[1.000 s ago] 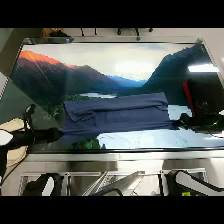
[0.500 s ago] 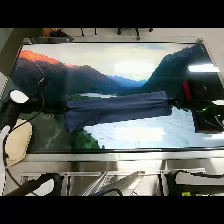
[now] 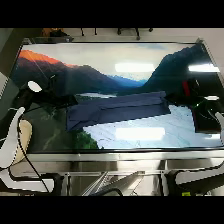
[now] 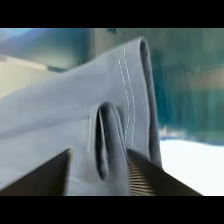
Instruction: Fold the shirts.
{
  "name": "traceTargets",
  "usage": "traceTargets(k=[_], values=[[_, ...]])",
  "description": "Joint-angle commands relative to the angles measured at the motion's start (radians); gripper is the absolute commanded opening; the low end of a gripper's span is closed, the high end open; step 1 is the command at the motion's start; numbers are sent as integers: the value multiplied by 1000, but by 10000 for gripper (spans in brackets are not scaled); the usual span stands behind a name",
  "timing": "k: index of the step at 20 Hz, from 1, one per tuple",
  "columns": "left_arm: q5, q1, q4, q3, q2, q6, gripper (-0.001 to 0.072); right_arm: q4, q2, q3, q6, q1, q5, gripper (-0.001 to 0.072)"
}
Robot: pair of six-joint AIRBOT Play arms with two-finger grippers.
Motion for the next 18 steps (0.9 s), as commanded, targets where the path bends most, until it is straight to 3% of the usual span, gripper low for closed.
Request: traceTargets(k=[1,5,8,9,11,12,13,14,16,18], values=[[-104,6,0,113,-34,-18,695,-27,-10,68,-6,-40,25,602],[-227,1,-11,242,-33,-73,694,-38,-77,108,13,-42,61,606],[-241,-44,-10,272,-33,-89,692,-41,-135,108,12,-2,82,605],[-239,-66,-10,272,-33,-93,588,-41,-149,108,11,11,82,604],[-234,-104,-10,271,-34,-92,120,-40,-173,108,12,29,87,602],[-218,-128,-10,271,-34,-92,17,-40,-179,108,12,36,97,593],[-191,-148,-10,271,-34,-93,17,-40,-180,108,11,42,109,503],[-154,-173,-10,271,-34,-94,17,-37,-178,109,12,48,121,360],[-72,-235,-11,271,-46,-105,17,-36,-174,128,13,55,177,15],[-28,-309,-12,271,-96,-123,17,-25,-156,155,30,57,219,18]])
